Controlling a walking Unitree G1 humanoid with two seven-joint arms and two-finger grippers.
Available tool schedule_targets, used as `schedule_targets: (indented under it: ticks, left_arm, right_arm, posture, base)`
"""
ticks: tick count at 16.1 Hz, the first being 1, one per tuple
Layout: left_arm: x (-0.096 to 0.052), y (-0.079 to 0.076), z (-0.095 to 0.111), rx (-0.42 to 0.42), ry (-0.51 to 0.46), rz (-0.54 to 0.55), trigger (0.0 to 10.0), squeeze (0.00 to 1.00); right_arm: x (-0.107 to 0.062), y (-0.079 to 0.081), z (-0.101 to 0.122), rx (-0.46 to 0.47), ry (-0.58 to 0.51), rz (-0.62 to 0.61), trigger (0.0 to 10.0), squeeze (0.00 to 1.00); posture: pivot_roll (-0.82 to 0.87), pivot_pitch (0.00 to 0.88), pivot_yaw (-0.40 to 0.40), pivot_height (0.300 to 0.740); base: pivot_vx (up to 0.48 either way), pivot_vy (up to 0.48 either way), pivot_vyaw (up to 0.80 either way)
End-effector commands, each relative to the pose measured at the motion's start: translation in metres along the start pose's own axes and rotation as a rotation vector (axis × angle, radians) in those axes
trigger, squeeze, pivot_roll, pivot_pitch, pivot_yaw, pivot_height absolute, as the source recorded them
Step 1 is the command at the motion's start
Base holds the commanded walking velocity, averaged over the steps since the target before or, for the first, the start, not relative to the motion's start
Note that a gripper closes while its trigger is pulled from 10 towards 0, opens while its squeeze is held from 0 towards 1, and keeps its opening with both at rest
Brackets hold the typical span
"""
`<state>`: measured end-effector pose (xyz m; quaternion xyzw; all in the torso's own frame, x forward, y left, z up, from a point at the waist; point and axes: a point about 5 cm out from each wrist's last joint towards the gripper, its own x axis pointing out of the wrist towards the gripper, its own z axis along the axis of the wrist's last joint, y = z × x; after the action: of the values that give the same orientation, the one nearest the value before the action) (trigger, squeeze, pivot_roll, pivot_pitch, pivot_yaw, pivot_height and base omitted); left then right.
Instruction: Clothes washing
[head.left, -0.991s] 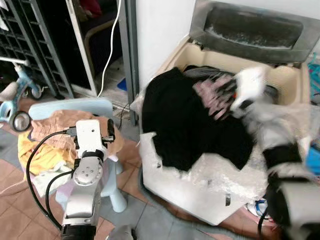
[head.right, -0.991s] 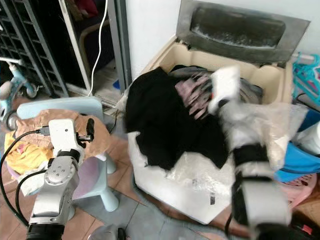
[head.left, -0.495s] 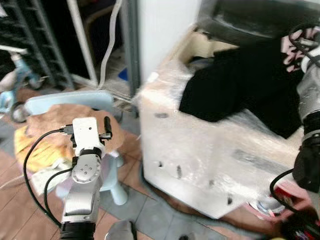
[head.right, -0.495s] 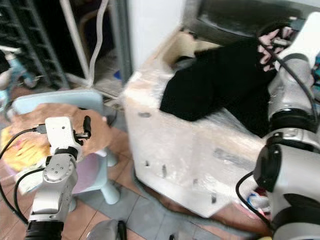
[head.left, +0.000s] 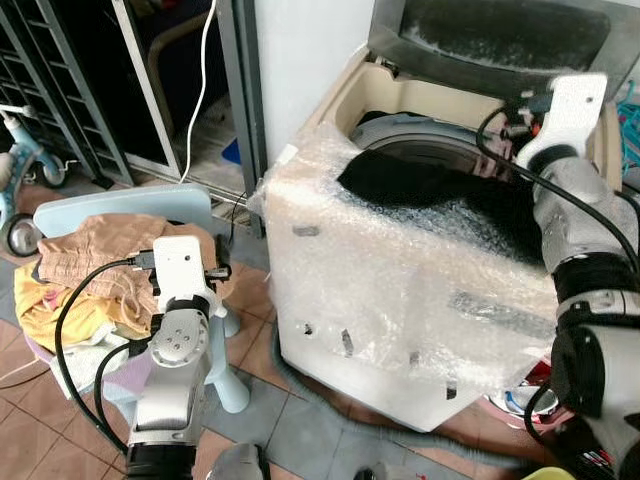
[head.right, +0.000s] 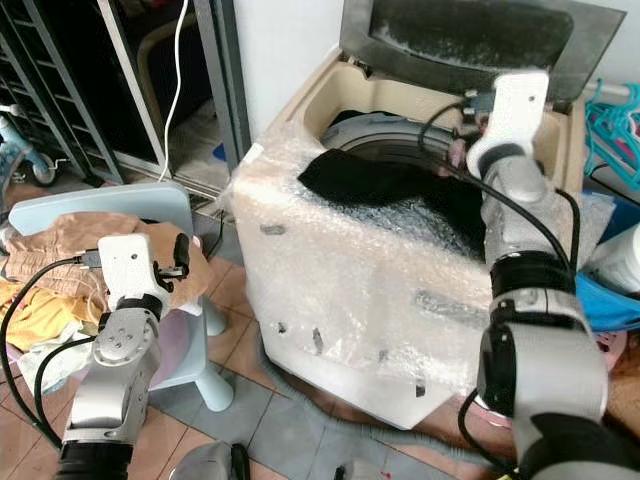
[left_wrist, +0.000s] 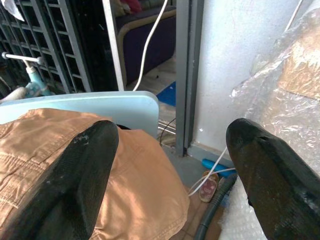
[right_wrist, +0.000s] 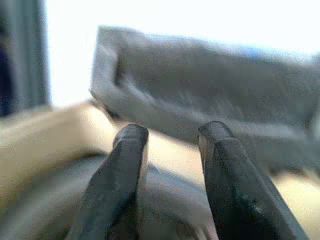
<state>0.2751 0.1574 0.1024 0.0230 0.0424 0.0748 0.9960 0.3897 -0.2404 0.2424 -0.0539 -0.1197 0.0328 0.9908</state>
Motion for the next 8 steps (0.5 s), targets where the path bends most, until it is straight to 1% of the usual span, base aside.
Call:
schedule_targets:
  ticks: [1, 2, 3, 4, 6, 8]
  left_arm:
    - [0.001, 0.001, 0.000, 0.011, 0.003, 0.005, 10.0, 0.00]
    - [0.001, 0.001, 0.000, 0.011, 0.002, 0.004, 10.0, 0.00]
    - [0.002, 0.001, 0.000, 0.011, 0.001, 0.003, 10.0, 0.00]
    - [0.002, 0.001, 0.000, 0.012, 0.001, 0.002, 10.0, 0.00]
    - [0.003, 0.001, 0.001, 0.013, 0.000, -0.002, 10.0, 0.00]
    - [0.003, -0.001, 0.001, 0.012, -0.003, -0.006, 10.0, 0.00]
  right_arm:
    - [-0.002, 0.004, 0.016, 0.028, -0.091, 0.115, 10.0, 1.00]
    - [-0.010, 0.006, 0.017, 0.037, -0.097, 0.231, 10.0, 1.00]
    - [-0.020, 0.008, 0.015, 0.024, -0.072, 0.368, 10.0, 1.00]
    - [-0.023, 0.005, 0.014, -0.014, -0.060, 0.387, 10.0, 1.00]
    - [-0.025, -0.001, 0.013, -0.060, -0.058, 0.353, 10.0, 1.00]
    - [-0.027, 0.002, 0.012, -0.098, -0.067, 0.323, 10.0, 1.00]
  posture:
    - [-0.04, 0.000, -0.009, 0.740]
    - [-0.04, 0.000, -0.008, 0.740]
    - [-0.04, 0.000, -0.005, 0.740]
    - [-0.04, 0.000, -0.004, 0.740]
    - [-0.05, 0.000, 0.001, 0.740]
    - [-0.05, 0.000, 0.003, 0.740]
  base:
    - [0.000, 0.000, 0.00]
    - [0.000, 0.000, 0.00]
    - [0.000, 0.000, 0.00]
    - [0.000, 0.000, 0.00]
    - [0.000, 0.000, 0.00]
    - [0.000, 0.000, 0.00]
